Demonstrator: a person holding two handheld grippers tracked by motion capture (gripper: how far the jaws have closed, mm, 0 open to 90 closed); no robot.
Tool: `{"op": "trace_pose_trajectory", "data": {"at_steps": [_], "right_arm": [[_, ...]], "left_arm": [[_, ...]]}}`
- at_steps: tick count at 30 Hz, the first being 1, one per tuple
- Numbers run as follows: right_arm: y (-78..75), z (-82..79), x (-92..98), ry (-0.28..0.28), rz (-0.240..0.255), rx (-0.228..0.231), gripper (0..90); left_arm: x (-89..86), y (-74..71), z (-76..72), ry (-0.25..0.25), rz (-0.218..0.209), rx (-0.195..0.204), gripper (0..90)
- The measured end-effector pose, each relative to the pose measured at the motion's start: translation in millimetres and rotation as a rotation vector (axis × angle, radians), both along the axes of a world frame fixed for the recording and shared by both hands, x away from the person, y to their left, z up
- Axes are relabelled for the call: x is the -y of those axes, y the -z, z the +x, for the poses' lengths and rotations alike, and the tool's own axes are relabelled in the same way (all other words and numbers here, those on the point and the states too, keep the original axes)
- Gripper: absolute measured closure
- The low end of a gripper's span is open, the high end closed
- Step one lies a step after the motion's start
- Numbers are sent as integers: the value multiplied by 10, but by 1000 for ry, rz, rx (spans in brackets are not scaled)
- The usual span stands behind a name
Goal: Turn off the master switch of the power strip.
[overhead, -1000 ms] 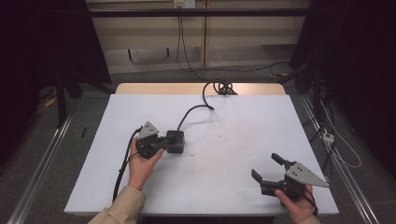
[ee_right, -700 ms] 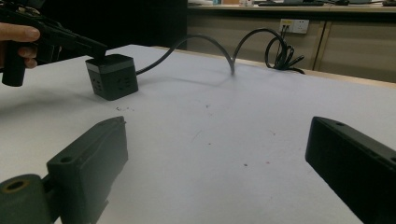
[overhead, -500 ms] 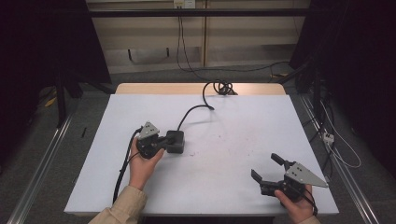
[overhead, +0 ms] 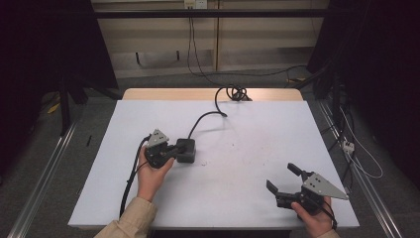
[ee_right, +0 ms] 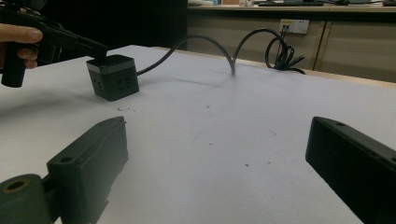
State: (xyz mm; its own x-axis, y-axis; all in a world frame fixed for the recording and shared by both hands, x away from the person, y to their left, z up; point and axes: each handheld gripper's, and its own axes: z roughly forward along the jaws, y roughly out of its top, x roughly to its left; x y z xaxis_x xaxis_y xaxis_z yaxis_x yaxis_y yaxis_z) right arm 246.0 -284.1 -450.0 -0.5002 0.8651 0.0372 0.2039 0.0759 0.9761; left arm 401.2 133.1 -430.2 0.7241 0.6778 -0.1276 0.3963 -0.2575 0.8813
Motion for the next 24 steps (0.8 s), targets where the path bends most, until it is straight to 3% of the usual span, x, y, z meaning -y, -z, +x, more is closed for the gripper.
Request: {"op": "trace_pose_trajectory", "data": {"at_steps": [20,24], "right_arm": [[-7,-3,-3,-2,-1,5,51],[-7,-2,-6,-3,-2,7,51]], "left_arm": [[21,-19,-9,-2,27,3,900],[31,-23,-9,2,56,19,900]]}}
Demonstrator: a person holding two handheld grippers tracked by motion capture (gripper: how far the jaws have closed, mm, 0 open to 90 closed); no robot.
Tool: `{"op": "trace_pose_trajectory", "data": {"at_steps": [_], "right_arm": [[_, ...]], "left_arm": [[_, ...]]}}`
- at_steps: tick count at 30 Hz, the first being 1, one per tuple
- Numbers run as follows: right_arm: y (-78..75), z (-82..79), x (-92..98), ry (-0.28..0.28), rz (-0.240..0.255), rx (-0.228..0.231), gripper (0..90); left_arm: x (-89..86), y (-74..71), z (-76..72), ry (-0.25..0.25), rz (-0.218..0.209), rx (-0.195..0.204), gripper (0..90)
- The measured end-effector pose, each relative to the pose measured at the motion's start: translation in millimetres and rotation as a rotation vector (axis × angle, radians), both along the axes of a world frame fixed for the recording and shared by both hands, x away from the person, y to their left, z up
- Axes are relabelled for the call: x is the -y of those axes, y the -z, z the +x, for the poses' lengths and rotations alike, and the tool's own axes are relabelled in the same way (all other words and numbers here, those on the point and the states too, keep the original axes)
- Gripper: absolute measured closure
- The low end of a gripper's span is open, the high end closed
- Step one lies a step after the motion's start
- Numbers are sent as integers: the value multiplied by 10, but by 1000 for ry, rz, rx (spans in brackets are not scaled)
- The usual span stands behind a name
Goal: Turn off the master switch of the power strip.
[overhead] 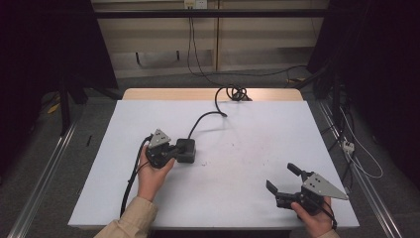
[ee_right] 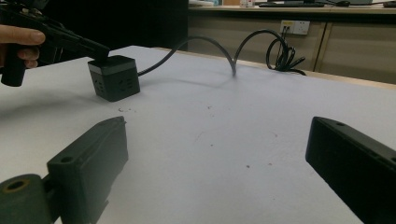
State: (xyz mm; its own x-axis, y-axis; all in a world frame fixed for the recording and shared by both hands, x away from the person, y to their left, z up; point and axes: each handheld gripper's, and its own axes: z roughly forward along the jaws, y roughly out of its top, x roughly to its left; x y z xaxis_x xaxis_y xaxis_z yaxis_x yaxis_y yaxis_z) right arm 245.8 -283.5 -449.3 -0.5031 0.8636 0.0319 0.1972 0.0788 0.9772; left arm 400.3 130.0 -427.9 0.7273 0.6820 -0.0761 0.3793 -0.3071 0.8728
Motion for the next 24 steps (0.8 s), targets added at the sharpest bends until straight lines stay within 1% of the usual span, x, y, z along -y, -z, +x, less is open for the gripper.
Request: {"op": "trace_pose_trajectory", "data": {"at_steps": [1,2,4,13,20,22,24], "right_arm": [[-1,-1,0,0,1,0,52],[-2,-2,0,0,1,0,52],[-3,-4,2,1,2,0,52],[-1,-1,6,1,3,-2,52],[1,1,8,1,4,-4,52],[0,0,10,1,4,-2,52],[0,1,14,3,4,-2,52]], "left_arm": [[0,-2,0,-1,2,-2,900],[2,1,-2,-3,-9,-10,900],[-6,4,4,-1,-17,-16,900],[-5,4,2,-4,-17,-14,900],[-9,2,4,-7,-22,-22,900],[-3,1,-3,-6,-12,-10,900],[-2,0,-3,-7,-14,-13,900]]}}
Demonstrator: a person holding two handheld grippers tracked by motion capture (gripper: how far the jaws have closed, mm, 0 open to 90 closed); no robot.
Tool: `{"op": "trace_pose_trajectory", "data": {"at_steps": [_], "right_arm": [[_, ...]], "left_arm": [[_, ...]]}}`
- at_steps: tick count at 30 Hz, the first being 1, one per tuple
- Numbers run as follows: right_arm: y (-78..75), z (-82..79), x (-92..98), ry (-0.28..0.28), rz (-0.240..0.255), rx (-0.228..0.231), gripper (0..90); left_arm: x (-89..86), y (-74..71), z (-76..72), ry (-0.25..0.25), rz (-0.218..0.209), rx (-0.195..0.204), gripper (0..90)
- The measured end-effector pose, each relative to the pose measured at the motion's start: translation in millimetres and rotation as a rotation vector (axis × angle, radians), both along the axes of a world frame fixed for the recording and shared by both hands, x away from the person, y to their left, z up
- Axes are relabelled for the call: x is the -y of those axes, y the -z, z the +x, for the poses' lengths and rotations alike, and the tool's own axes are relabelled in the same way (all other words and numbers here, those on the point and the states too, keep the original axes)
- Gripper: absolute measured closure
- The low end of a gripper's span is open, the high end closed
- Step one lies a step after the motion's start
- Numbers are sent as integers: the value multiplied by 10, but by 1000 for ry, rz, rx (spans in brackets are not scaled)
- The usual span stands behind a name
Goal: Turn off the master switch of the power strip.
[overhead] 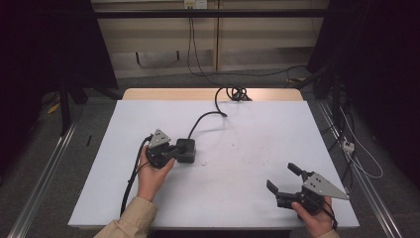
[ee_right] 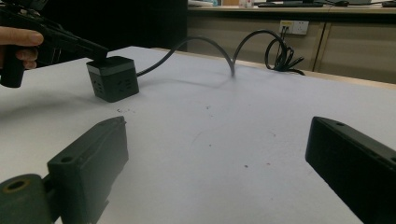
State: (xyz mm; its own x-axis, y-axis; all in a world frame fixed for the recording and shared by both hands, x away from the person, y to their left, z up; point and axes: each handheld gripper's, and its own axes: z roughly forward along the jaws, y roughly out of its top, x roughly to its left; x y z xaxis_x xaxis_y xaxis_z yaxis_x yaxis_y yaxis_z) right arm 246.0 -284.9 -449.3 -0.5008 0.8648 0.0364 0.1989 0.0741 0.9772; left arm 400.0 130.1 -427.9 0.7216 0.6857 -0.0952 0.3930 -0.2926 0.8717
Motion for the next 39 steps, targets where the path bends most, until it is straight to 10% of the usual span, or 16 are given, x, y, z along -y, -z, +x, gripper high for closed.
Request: {"op": "trace_pose_trajectory", "data": {"at_steps": [39], "right_arm": [[-1,8,11,-2,6,0,53]], "left_arm": [[-46,-71,-2,-10,-73,-31,877]]}}
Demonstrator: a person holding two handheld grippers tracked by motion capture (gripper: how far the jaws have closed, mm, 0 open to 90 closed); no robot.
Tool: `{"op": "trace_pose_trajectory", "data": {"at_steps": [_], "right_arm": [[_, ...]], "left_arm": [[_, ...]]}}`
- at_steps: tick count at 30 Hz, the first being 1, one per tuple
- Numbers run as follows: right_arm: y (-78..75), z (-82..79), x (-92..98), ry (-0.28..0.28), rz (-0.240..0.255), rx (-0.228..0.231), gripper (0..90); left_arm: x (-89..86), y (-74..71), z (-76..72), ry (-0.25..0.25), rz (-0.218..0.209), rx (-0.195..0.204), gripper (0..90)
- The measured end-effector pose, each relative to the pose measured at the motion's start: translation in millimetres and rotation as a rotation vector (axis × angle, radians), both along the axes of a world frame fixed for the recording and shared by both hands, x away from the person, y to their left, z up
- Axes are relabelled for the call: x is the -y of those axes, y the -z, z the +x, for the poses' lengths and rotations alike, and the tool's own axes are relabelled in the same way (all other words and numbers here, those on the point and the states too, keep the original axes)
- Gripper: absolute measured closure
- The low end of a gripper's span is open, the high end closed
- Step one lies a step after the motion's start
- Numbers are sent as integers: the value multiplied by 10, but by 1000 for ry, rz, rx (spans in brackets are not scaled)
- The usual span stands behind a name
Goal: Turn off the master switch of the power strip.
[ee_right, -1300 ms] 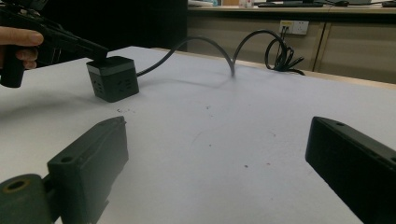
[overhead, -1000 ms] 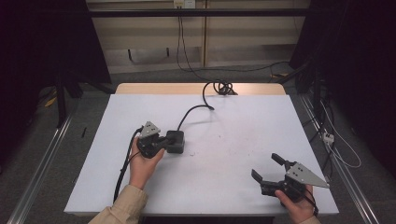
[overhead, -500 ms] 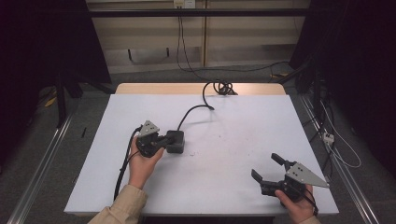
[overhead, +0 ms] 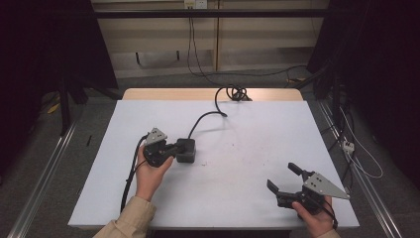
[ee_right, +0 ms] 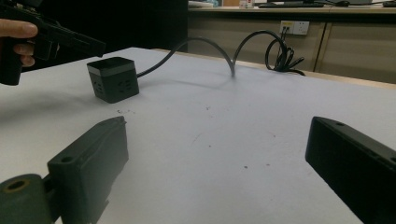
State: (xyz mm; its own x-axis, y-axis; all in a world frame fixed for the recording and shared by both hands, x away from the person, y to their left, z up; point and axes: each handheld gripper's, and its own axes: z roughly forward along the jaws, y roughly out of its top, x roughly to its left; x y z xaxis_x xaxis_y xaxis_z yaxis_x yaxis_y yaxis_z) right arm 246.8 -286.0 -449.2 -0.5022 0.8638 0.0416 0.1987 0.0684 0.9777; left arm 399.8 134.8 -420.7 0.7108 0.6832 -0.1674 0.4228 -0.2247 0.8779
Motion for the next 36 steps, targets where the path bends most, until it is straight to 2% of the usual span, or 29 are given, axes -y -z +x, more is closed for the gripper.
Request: {"op": "trace_pose_trajectory", "data": {"at_steps": [10,14,20,23,24,28,32,36], "right_arm": [[-1,1,-2,-2,0,0,53],[1,6,-8,-3,-1,2,53],[-1,5,-9,-5,-2,0,53],[-5,-3,-5,-5,0,-1,53],[-5,-3,-5,-5,0,-1,53],[-11,-1,1,-5,2,-1,52],[-13,-1,-2,-7,1,1,53],[-15,-3,6,-6,2,2,53]], "left_arm": [[-16,-37,-31,-6,-37,-16,635],[-42,-52,-38,-3,-39,-20,544],[-82,-78,-66,1,-80,-28,413],[-114,-87,-96,5,-98,-30,310],[-129,-92,-108,4,-96,-27,310],[-190,-83,-141,11,-128,-32,223],[-214,-74,-177,27,-113,-29,194],[-249,-65,-212,33,-116,-28,166]]}}
